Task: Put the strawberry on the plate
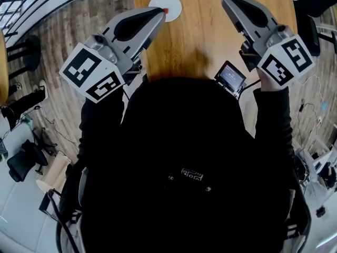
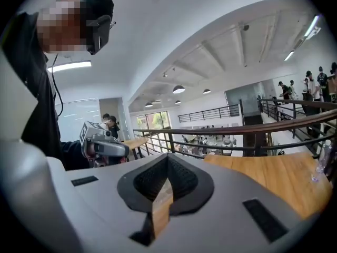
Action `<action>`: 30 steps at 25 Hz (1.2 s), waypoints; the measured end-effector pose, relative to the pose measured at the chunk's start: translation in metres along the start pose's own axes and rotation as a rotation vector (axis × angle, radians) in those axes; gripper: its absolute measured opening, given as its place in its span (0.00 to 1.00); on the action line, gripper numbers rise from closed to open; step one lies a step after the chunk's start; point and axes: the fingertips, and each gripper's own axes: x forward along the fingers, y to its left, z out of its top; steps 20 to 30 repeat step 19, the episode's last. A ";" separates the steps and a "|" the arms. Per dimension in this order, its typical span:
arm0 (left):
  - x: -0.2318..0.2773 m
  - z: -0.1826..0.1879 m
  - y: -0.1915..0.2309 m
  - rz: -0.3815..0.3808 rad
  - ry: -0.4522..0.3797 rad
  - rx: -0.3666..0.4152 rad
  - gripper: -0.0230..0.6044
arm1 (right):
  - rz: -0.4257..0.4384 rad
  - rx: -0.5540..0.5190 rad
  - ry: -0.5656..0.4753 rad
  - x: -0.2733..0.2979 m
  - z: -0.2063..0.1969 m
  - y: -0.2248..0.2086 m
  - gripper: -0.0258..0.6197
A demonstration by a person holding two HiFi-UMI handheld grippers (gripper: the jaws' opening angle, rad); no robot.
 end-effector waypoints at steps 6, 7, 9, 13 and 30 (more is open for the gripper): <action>0.004 0.006 0.003 -0.011 0.000 0.008 0.03 | -0.013 0.006 -0.002 -0.004 0.000 0.003 0.07; 0.004 0.007 0.002 -0.011 0.000 0.009 0.03 | -0.014 -0.001 0.000 -0.004 0.001 0.003 0.07; 0.004 0.007 0.001 -0.011 0.001 0.008 0.03 | -0.017 -0.012 -0.002 -0.003 0.002 0.004 0.07; 0.003 0.006 -0.002 -0.011 0.004 0.007 0.03 | -0.025 -0.017 -0.016 -0.001 0.005 0.005 0.07; 0.004 -0.001 -0.003 -0.009 0.016 0.001 0.03 | -0.029 -0.014 -0.012 -0.002 0.003 0.003 0.07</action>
